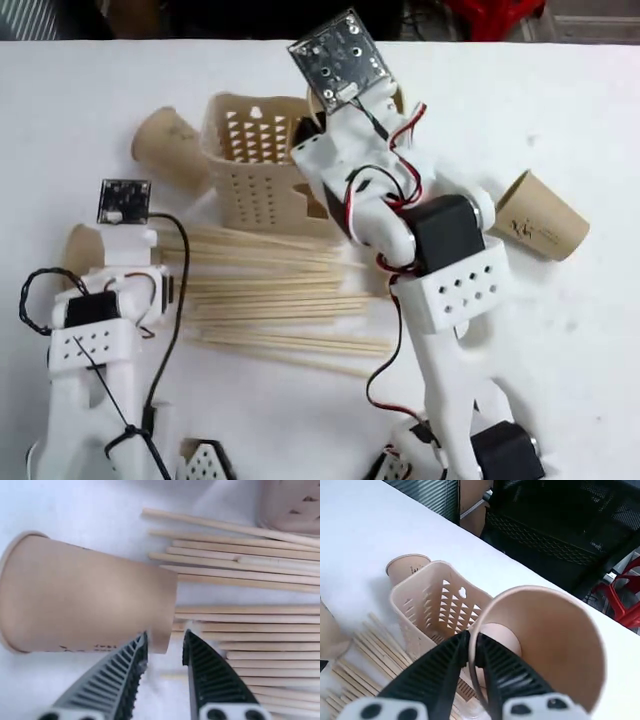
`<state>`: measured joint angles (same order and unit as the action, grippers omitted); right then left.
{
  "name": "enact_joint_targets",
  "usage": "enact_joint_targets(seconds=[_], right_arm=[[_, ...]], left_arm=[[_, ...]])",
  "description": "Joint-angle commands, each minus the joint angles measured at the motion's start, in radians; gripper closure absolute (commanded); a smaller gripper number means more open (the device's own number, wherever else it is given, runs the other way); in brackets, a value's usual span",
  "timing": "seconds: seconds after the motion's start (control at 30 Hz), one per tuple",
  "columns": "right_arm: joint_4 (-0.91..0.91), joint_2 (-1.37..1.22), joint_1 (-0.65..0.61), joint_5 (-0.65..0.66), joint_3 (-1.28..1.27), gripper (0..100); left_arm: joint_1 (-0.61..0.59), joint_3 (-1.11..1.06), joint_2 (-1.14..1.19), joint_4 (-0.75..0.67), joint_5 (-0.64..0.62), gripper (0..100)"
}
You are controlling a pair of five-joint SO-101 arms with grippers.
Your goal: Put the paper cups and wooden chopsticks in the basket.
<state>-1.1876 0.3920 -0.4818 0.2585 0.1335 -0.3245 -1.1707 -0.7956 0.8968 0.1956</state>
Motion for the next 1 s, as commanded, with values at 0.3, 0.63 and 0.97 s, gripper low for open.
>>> enact_joint_targets(seconds=[0.3,0.63,0.97], right_arm=[[0.031,-0.114,0.056,0.003,-0.011,97.6],[-0.004,-0.117,0.056,0.002,-0.012,78.3],[-0.104,-0.117,0.056,0.04,-0.009,77.9]], left_arm=[[0.015,0.0,-0.016,-0.012,0.011,87],[0.015,-0.002,-0.016,-0.012,0.011,87],[0.015,-0.002,-0.016,-0.012,0.011,87]])
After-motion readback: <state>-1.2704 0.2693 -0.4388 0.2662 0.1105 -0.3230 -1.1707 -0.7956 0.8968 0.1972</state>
